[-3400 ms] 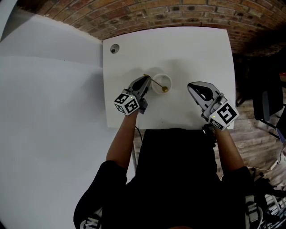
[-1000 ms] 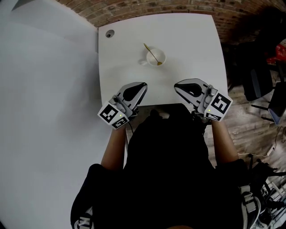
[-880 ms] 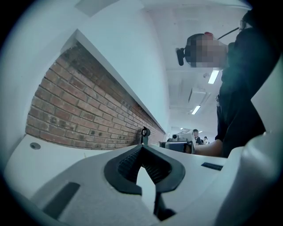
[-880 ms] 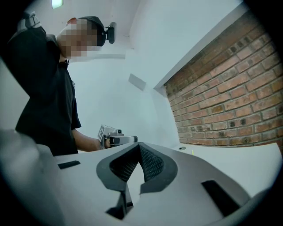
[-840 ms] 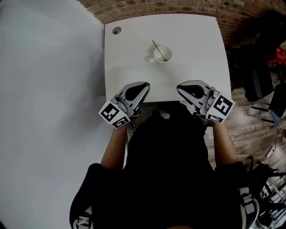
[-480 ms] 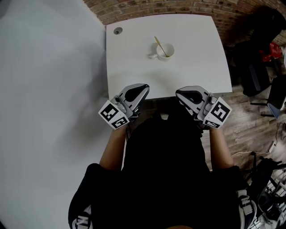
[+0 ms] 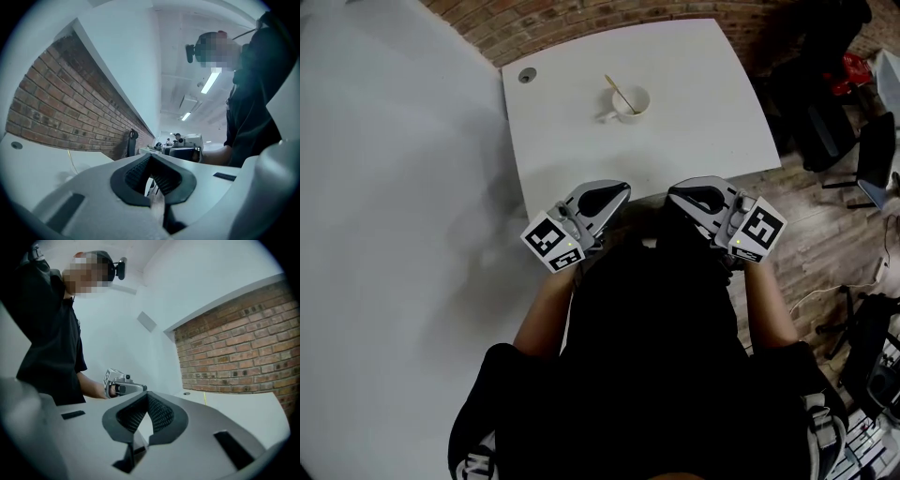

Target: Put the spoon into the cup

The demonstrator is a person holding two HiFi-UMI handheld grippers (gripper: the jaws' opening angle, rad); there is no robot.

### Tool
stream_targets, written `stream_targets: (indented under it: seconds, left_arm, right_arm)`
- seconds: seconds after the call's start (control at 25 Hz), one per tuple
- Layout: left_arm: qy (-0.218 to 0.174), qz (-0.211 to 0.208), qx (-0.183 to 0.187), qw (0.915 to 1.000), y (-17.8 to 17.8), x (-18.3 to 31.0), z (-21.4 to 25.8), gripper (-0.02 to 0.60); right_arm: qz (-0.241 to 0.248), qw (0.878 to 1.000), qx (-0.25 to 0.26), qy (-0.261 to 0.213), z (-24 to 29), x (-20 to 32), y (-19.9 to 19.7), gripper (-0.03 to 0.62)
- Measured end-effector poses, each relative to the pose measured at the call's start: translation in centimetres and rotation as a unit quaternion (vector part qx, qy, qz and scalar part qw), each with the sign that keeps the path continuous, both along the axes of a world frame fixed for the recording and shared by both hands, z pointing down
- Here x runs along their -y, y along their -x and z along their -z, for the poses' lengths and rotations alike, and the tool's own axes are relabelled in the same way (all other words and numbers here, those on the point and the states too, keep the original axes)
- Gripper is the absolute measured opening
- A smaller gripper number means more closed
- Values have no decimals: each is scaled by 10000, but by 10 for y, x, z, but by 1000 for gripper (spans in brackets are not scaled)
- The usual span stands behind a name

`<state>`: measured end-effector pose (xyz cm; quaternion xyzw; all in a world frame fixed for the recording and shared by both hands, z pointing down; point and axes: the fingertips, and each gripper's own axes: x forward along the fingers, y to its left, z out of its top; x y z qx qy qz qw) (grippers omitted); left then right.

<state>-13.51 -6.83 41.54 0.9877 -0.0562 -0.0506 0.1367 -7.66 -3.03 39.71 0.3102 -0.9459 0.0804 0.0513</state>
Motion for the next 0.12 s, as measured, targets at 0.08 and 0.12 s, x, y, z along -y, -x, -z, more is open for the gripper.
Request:
stream_targets:
  seconds: [0.08,0.12]
  left_arm:
    - [-246,-55,176,9995,-7,-3,-7,15]
    - [-380,-74,283,9989,-9,-5,-11,15]
  right_arm:
    - [53,9999,-53,77,-3,1,-2,6]
    - [97,9999,-80,108,-4,2,-2,6]
